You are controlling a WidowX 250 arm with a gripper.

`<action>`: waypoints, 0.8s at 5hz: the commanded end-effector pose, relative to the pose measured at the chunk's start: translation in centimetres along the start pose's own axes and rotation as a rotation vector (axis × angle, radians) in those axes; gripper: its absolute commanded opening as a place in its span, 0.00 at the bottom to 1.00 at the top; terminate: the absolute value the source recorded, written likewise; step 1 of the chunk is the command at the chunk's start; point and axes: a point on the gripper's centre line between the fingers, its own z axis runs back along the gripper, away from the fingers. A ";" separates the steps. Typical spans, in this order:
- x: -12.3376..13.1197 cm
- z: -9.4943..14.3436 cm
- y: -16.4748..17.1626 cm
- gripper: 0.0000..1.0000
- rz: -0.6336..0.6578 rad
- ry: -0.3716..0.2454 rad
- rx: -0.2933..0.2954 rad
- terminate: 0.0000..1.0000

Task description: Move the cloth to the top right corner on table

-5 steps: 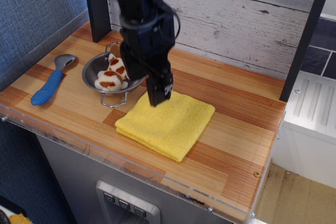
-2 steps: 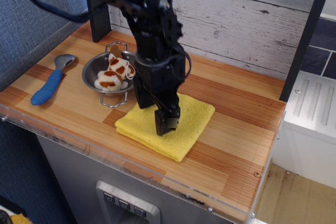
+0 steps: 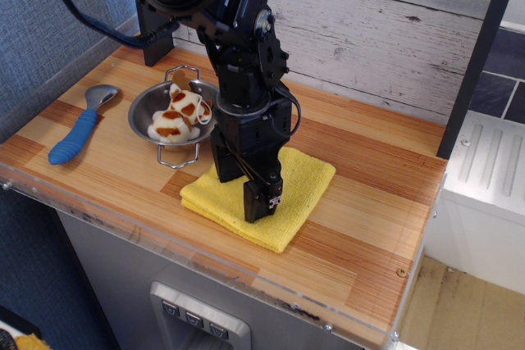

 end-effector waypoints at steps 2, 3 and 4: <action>2.5 0.8 0.9 1.00 0.023 -0.037 0.023 0.00; 4.7 0.9 1.0 1.00 0.015 -0.046 0.026 0.00; 7.1 0.5 0.6 1.00 -0.007 -0.055 0.025 0.00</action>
